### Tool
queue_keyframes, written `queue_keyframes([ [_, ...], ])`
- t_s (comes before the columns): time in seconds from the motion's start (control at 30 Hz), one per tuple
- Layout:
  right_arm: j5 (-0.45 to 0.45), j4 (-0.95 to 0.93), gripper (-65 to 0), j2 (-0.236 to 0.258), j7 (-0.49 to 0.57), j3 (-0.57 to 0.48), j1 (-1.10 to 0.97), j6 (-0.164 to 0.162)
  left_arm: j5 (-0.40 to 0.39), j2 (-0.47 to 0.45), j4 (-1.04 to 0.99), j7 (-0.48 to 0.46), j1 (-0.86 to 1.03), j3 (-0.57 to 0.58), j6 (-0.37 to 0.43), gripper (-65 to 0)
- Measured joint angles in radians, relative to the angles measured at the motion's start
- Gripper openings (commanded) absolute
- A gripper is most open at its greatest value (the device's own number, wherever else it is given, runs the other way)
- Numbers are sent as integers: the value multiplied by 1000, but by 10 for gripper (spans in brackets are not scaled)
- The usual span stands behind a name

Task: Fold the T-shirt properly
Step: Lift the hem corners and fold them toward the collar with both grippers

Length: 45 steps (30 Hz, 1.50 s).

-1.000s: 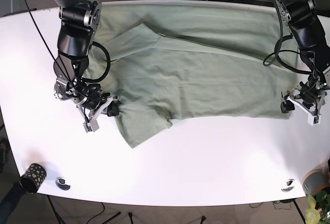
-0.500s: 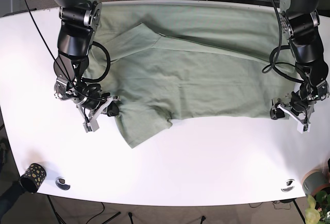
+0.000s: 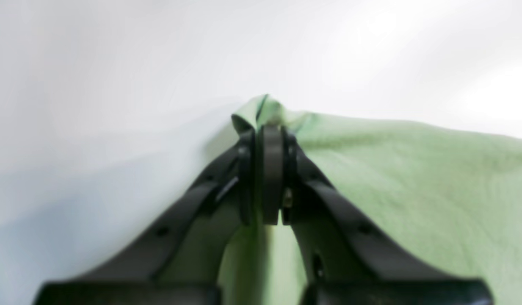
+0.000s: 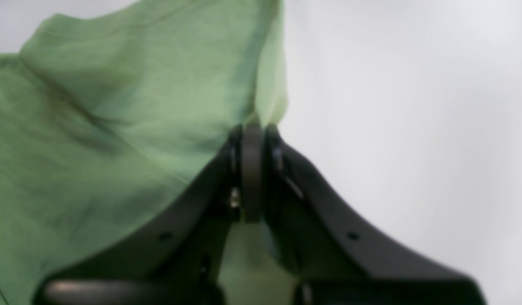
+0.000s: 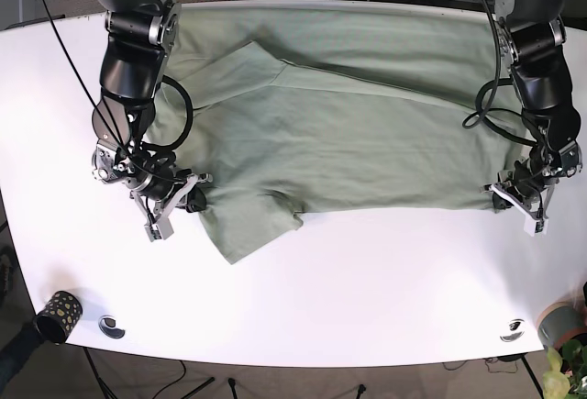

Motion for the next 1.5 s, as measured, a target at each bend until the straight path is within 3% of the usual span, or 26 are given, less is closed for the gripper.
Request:
queue_keyframes([
  [0.13,-2,18,-650,0,-4,0,0,0,-50,2,116,-24,57,-28,-4,-650],
  [0.4,6,169,-650,21,-109,0,-14,1,-151,-1,302,-24,137,-29,-4,-650],
  [0.8,13,555,-650,21,-320,3,-141,3,-150,0,509,-15,287,-30,-7,-650],
  [0.93,20,715,-650,22,-388,2,-217,4,-154,4,608,71,336,-64,-12,-650],
  [1.23,25,988,-650,19,-430,3,-420,3,-156,49,794,195,445,-161,-11,-650],
  [1.5,32,1056,-650,11,-484,19,-558,8,-157,47,848,208,554,-166,-11,-650],
])
